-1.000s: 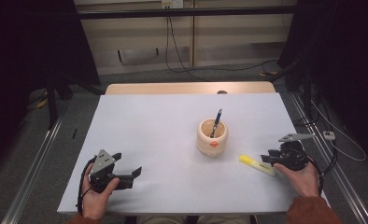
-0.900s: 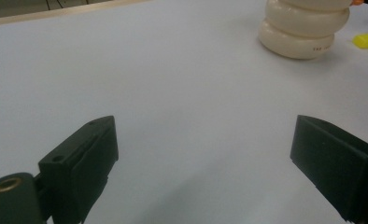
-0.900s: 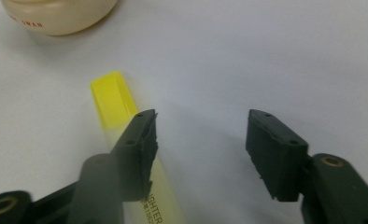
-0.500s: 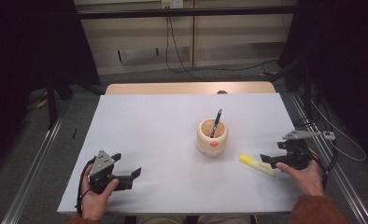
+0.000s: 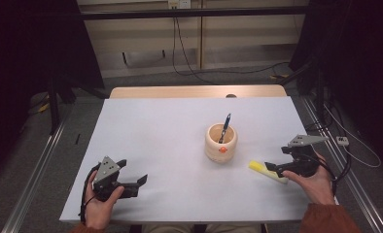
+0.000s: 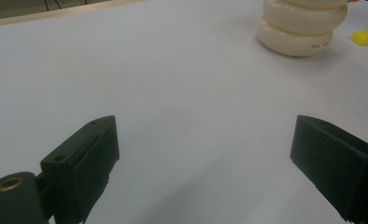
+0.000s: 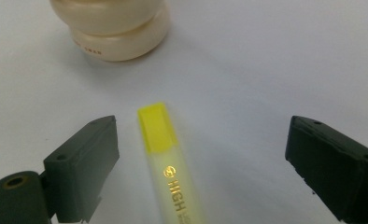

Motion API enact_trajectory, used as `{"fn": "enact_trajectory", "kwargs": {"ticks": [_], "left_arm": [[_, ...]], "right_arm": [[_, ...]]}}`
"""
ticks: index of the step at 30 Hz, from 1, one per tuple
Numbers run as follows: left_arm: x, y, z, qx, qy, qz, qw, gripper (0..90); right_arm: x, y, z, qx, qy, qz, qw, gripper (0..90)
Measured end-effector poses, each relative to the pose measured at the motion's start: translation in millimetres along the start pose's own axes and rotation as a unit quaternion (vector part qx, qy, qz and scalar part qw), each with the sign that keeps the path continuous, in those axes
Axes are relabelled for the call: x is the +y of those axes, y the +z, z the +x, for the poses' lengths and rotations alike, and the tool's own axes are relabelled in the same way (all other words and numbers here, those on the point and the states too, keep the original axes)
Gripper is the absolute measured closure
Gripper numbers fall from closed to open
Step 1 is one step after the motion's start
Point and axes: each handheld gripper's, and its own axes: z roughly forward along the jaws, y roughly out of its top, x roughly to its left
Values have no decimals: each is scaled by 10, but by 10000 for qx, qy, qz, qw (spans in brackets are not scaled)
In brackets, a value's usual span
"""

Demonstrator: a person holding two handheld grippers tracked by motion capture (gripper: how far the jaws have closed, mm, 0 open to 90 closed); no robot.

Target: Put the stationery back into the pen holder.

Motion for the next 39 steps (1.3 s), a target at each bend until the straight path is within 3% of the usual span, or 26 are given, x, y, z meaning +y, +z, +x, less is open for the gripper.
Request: {"fn": "enact_trajectory", "kwargs": {"ticks": [5, 15, 27, 33, 36, 39], "left_arm": [[-3, 7, 2, 8, -13, -7, 10000, 78], [-3, 10, 1, 22, 7, 17, 10000, 78], [-1, 21, 5, 20, -9, 10, 10000, 78], [14, 53, -5, -37, 23, 2, 10000, 78], [15, 56, -1, -50, 51, 29, 10000, 78], [13, 53, -8, -74, 80, 57, 9999, 78]], "right_arm": [[30, 71, 60, 173, -77, 108, 9998, 115], [99, 171, 126, 208, -265, 291, 9990, 122], [238, 285, 200, 503, -496, 494, 9963, 158], [406, 381, 159, 490, -619, 782, 9938, 203], [442, 421, 145, 496, -536, 873, 9935, 237], [437, 464, 143, 424, -611, 989, 9923, 257]]}}
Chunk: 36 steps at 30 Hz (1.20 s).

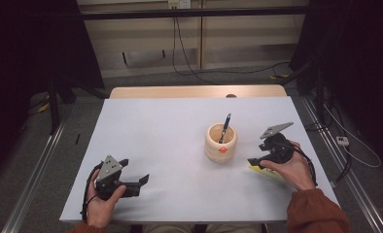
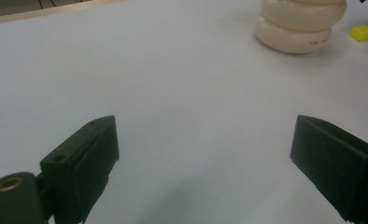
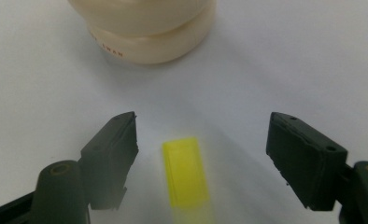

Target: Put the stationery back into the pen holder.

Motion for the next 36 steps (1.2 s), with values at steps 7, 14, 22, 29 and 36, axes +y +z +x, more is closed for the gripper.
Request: {"fn": "enact_trajectory", "kwargs": {"ticks": [7, 14, 22, 29, 36], "left_arm": [[-4, -26, 7, 37, -11, -11, 10000, 78], [-12, -26, 10, 21, -51, -23, 10000, 78], [-15, -33, 8, 48, -49, 3, 10000, 78], [-15, -36, 9, 37, -41, -2, 10000, 78], [-19, -45, 15, 43, -32, -33, 10000, 78]], "right_arm": [[-37, 74, 5, -53, -248, 339, 9991, 342], [-50, 121, 53, -28, -398, 635, 9972, 416], [-89, 151, 61, 77, -448, 831, 9955, 505], [-97, 172, 74, 80, -416, 987, 9942, 586], [-56, 177, 112, -14, -385, 1177, 9923, 660]]}}
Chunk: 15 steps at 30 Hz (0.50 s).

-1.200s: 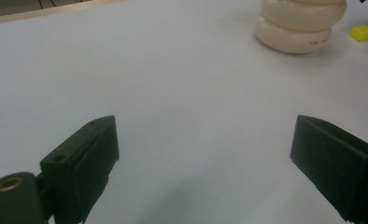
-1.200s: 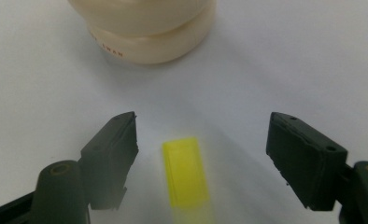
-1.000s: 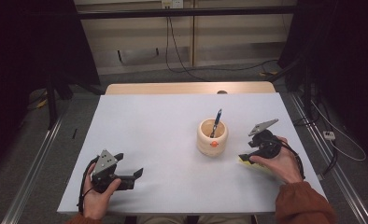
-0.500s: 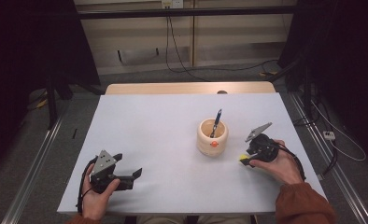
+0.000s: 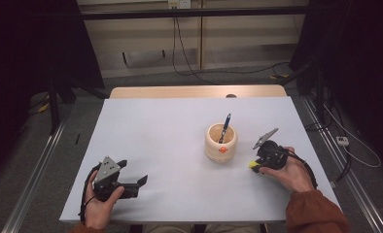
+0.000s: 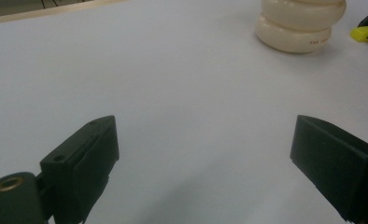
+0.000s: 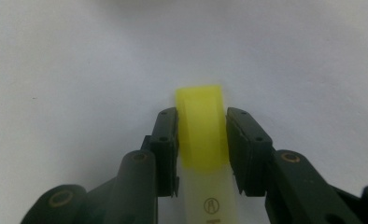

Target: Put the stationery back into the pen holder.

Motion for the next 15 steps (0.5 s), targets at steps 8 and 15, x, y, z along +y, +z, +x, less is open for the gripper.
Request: {"fn": "enact_trajectory", "kwargs": {"ticks": [8, 15], "left_arm": [[-3, -7, -4, -1, -1, 32, 10000, 78], [-8, -21, -8, 27, -17, 29, 10000, 78]], "right_arm": [[-12, -6, -4, 20, 81, -76, 9999, 676], [-13, -30, -26, 1, 150, -249, 9996, 676]]}}
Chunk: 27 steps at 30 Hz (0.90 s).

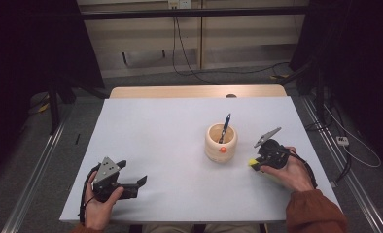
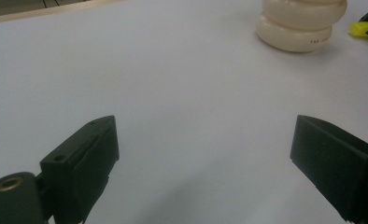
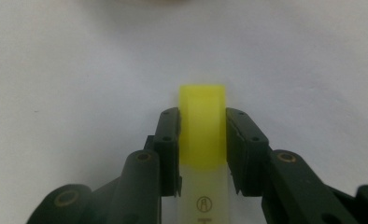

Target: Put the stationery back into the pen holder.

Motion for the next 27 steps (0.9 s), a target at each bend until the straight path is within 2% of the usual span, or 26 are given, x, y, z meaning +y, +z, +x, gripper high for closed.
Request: {"fn": "enact_trajectory", "kwargs": {"ticks": [2, 4, 12, 20, 27], "left_arm": [[-1, 2, -2, -2, 0, 7, 10000, 78], [1, 1, 0, -5, 29, 12, 10000, 78], [2, 8, 3, -17, -11, -6, 10000, 78], [8, 22, 12, -2, 4, 21, 10000, 77], [4, 23, 14, -5, -5, 17, 10000, 78]], "right_arm": [[-3, -25, -1, -1, 54, -122, 9999, 676], [-7, -46, -12, -106, 104, -184, 9997, 676], [-32, -108, -57, -163, 299, -548, 9979, 676], [-72, -180, -95, -252, 488, -967, 9938, 677], [-92, -266, -90, -291, 582, -1374, 9884, 676]]}}
